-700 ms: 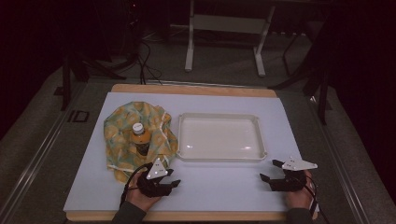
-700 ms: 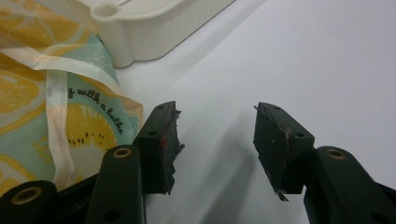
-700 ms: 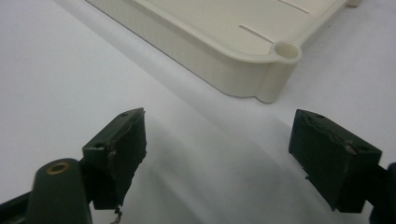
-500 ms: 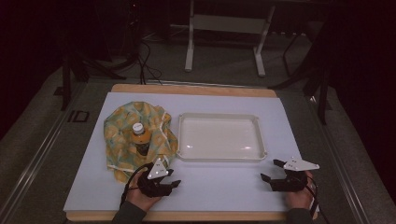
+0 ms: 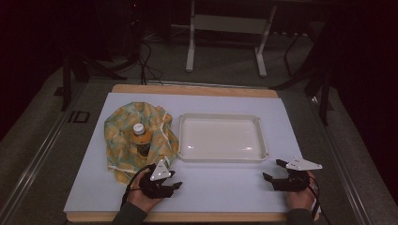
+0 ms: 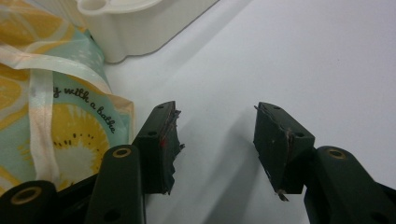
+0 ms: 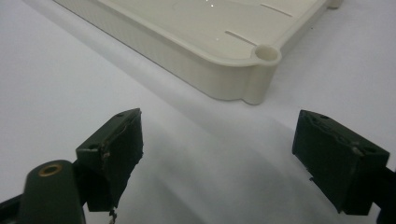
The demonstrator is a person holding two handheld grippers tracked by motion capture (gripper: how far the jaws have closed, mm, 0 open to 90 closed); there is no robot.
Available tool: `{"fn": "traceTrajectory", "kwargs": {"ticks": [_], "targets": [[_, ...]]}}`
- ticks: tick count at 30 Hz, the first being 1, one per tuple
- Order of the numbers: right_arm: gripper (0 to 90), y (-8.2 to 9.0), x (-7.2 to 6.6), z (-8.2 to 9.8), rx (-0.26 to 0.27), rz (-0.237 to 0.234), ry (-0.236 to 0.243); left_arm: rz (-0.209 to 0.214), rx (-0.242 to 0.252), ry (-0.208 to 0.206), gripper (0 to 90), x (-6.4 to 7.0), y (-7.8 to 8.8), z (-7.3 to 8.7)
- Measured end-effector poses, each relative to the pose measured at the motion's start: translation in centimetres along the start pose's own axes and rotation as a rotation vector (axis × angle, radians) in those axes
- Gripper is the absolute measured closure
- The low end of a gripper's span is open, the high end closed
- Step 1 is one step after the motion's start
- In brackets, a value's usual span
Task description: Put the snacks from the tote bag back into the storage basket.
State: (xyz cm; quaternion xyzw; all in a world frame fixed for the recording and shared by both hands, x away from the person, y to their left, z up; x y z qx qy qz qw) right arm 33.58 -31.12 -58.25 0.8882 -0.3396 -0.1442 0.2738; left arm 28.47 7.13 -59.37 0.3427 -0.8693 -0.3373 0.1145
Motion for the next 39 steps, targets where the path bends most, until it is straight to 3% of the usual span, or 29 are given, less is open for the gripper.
{"fn": "traceTrajectory", "kwargs": {"ticks": [4,16,29,39], "targets": [[15.8,0.2,0.2,-0.1,0.017,0.014,-0.02,0.013,-0.006,-0.011,49.9,0.2,0.0,0.0],[16.2,-0.1,-0.1,0.0,-0.007,0.027,0.029,0.059,-0.02,-0.072,50.8,0.1,0.9,-0.6],[16.3,-0.2,-0.2,0.1,-0.016,0.027,0.04,0.115,-0.137,-0.26,52.0,0.6,1.6,-1.7],[16.2,-0.1,-0.2,0.0,-0.013,0.028,0.036,0.132,-0.179,-0.319,54.9,0.0,2.3,-2.8]]}}
Point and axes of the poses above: each handheld gripper's, and its own axes: y roughly backward along the jaws, z roughly out of its underside, x roughly to its right, the point moved 8 cm from there along -y, roughly forward along the jaws, and after that the axes turned 6 degrees about -z, right-handed, at the moved point
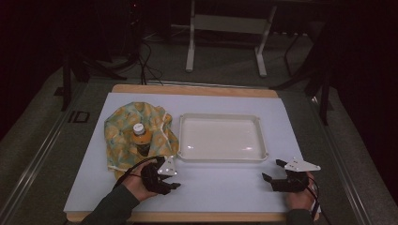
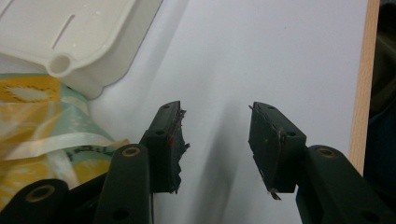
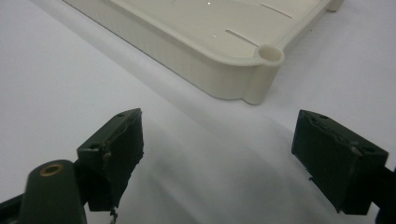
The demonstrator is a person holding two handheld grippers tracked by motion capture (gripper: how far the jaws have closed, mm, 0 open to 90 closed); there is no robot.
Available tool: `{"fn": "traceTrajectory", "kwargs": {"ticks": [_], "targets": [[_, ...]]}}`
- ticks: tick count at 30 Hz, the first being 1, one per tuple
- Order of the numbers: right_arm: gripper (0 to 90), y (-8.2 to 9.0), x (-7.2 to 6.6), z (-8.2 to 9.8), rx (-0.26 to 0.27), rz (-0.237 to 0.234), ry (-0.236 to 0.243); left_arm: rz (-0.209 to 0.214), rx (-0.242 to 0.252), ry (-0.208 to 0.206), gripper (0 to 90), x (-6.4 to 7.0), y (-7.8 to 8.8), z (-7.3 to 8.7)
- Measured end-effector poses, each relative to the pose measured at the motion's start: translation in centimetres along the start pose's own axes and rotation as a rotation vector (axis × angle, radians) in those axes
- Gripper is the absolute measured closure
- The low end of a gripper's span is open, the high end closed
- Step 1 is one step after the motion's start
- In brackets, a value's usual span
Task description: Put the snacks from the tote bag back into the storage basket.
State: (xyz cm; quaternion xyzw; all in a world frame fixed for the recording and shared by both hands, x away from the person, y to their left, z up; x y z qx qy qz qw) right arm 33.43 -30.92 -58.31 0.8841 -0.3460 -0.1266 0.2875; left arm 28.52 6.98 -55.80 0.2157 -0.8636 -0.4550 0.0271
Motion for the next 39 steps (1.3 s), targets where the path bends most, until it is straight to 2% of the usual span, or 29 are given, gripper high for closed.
{"fn": "traceTrajectory", "kwargs": {"ticks": [9,17,22,27,39], "targets": [[16.2,0.0,0.0,0.0,-0.002,-0.001,0.001,-0.001,-0.034,-0.038,55.1,-0.8,0.9,-0.5],[16.2,0.0,0.0,0.0,0.002,-0.004,0.002,0.002,-0.052,-0.04,54.8,-1.6,1.5,-0.6],[16.3,0.1,-0.1,0.0,0.005,-0.003,0.007,0.003,-0.056,-0.061,54.0,-2.1,2.4,-1.0],[16.2,0.0,-0.1,0.0,0.004,-0.001,0.008,-0.013,-0.072,-0.087,53.4,-2.8,3.2,-1.5],[16.2,-0.1,-0.1,0.0,-0.01,0.0,0.019,-0.035,-0.11,-0.111,52.7,-4.5,4.7,-2.1]]}}
Point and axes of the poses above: each handheld gripper's, and its own axes: y roughly backward along the jaws, z roughly out of its underside, x roughly to its right, the point moved 8 cm from there along -y, roughly forward along the jaws, and after that the axes turned 6 degrees about -z, right-handed, at the moved point
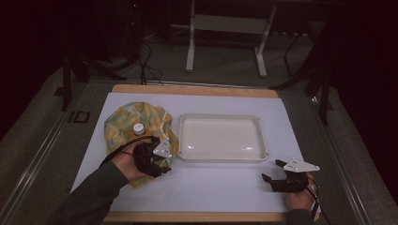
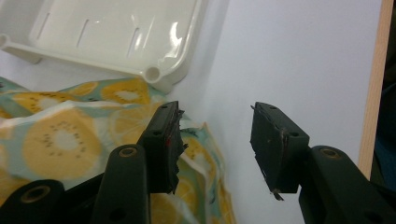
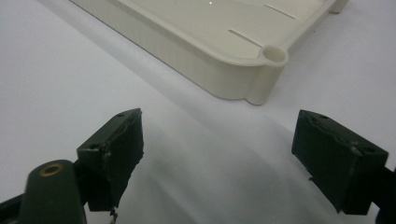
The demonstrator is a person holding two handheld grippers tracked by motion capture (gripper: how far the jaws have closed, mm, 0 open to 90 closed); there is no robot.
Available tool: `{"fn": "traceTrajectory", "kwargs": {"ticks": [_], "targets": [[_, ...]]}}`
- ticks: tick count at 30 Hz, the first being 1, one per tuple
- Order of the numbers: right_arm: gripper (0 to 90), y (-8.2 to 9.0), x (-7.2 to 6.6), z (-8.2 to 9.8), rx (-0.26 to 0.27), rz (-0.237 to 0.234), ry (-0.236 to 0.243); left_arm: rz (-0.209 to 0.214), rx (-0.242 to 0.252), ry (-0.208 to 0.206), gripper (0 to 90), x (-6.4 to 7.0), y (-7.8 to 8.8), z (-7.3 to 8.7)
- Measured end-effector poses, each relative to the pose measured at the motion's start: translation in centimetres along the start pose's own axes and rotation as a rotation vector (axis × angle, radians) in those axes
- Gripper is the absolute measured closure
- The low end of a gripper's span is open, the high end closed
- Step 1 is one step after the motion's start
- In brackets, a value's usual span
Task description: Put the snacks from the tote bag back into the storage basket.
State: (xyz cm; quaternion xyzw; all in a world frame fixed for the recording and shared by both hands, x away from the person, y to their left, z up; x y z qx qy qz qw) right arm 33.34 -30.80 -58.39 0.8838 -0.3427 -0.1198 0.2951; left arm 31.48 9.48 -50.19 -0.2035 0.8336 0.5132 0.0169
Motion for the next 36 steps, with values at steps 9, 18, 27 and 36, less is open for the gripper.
{"fn": "traceTrajectory", "kwargs": {"ticks": [9,18,27,36], "targets": [[16.2,-0.1,-0.1,0.0,-0.008,0.003,0.004,-0.015,-0.02,-0.013,52.7,-1.2,1.4,-0.5],[16.2,-0.1,-0.1,0.0,-0.008,0.003,0.003,-0.018,-0.041,-0.019,52.8,-2.3,2.3,-1.0],[16.2,-0.1,-0.1,0.0,-0.003,0.001,0.011,-0.02,-0.078,-0.033,53.1,-3.7,2.8,-1.4],[16.2,-0.1,-0.1,0.0,-0.006,0.003,0.015,-0.038,-0.089,0.01,53.7,-5.8,3.3,-1.2]]}}
Point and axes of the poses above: each handheld gripper's, and its own axes: y roughly backward along the jaws, z roughly out of its underside, x roughly to its right, the point moved 8 cm from there along -y, roughly forward along the jaws, and after that the axes turned 6 degrees about -z, right-handed, at the moved point
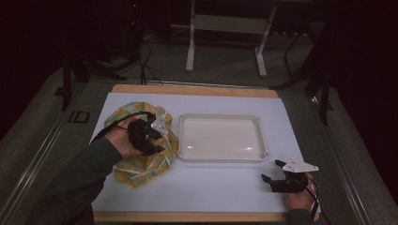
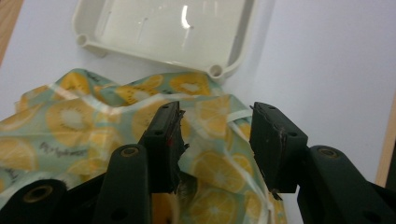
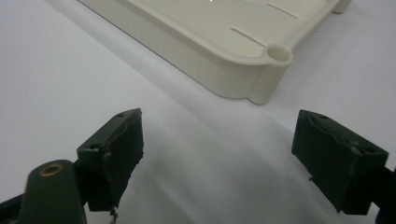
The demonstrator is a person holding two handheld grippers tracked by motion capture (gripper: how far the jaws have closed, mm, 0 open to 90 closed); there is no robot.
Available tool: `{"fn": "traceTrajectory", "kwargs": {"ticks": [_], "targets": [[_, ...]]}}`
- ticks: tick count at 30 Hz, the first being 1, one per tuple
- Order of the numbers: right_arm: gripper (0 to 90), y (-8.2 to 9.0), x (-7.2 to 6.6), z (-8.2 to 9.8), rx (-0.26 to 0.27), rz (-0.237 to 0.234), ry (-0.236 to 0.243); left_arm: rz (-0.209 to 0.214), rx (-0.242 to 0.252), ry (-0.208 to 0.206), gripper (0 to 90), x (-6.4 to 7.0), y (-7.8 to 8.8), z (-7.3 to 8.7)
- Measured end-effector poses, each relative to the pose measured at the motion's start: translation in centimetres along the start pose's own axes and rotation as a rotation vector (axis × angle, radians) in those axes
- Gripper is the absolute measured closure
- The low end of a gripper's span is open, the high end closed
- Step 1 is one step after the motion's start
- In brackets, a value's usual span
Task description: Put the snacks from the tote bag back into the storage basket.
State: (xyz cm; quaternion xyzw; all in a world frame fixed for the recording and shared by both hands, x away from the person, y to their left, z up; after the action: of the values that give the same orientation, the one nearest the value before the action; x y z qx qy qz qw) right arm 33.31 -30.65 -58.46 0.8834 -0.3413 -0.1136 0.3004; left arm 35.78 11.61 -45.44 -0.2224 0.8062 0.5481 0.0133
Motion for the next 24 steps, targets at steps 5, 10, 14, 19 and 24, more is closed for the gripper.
{"fn": "traceTrajectory", "kwargs": {"ticks": [5,10,14,19,24], "targets": [[16.2,-0.1,0.0,0.0,-0.009,0.002,0.006,-0.003,-0.002,0.024,53.6,-0.8,0.2,0.2],[16.2,-0.1,0.0,0.1,-0.013,0.002,0.002,-0.011,-0.023,0.022,53.6,-1.5,0.5,0.4],[16.2,-0.1,0.0,0.1,-0.013,0.004,0.002,-0.024,-0.031,0.028,53.4,-2.3,1.0,0.3],[16.2,-0.1,0.0,0.1,-0.013,0.004,0.003,-0.037,-0.036,0.037,53.3,-3.1,1.5,0.2],[16.2,-0.1,0.0,0.1,-0.014,0.005,0.003,-0.041,-0.062,0.039,52.9,-3.7,1.8,0.4]]}}
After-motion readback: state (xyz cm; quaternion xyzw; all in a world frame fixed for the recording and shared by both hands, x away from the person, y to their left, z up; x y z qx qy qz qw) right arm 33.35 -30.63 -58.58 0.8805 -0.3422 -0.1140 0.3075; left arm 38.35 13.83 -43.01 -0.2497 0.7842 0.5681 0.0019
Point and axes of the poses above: each handheld gripper's, and its own axes: y roughly backward along the jaws, z roughly out of its underside, x roughly to its right, the point moved 8 cm from there along -y, roughly forward along the jaws, and after that the axes turned 6 degrees about -z, right-handed, at the moved point
